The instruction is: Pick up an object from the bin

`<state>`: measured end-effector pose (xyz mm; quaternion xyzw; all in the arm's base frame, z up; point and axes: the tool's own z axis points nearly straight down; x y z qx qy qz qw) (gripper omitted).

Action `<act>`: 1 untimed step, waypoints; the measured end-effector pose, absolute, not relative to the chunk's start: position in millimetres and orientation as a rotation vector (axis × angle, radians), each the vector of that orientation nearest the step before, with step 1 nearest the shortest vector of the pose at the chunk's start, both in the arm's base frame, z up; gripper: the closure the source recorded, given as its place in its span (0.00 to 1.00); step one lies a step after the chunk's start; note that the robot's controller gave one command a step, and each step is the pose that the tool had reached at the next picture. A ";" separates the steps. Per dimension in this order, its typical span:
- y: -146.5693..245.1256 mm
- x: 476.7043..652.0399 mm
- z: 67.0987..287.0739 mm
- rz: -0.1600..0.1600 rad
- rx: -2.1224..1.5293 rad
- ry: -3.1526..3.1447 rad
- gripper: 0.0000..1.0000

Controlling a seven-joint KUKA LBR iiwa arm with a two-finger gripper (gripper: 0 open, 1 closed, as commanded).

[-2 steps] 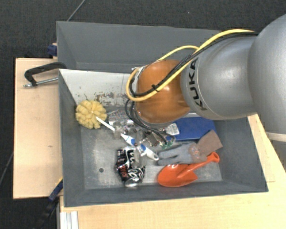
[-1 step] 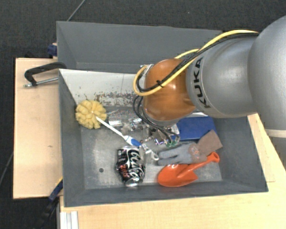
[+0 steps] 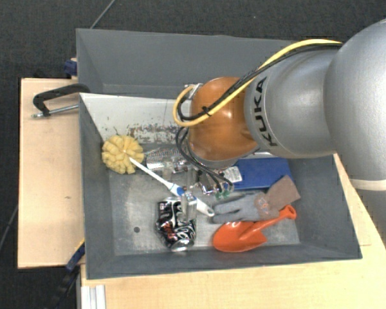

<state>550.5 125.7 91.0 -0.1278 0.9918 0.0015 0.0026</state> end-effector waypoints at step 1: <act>122.7 549.6 109.2 0.011 -0.239 3.121 0.00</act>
Offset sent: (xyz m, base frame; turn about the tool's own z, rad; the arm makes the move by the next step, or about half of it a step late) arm -0.0186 0.0215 -0.0210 -0.5501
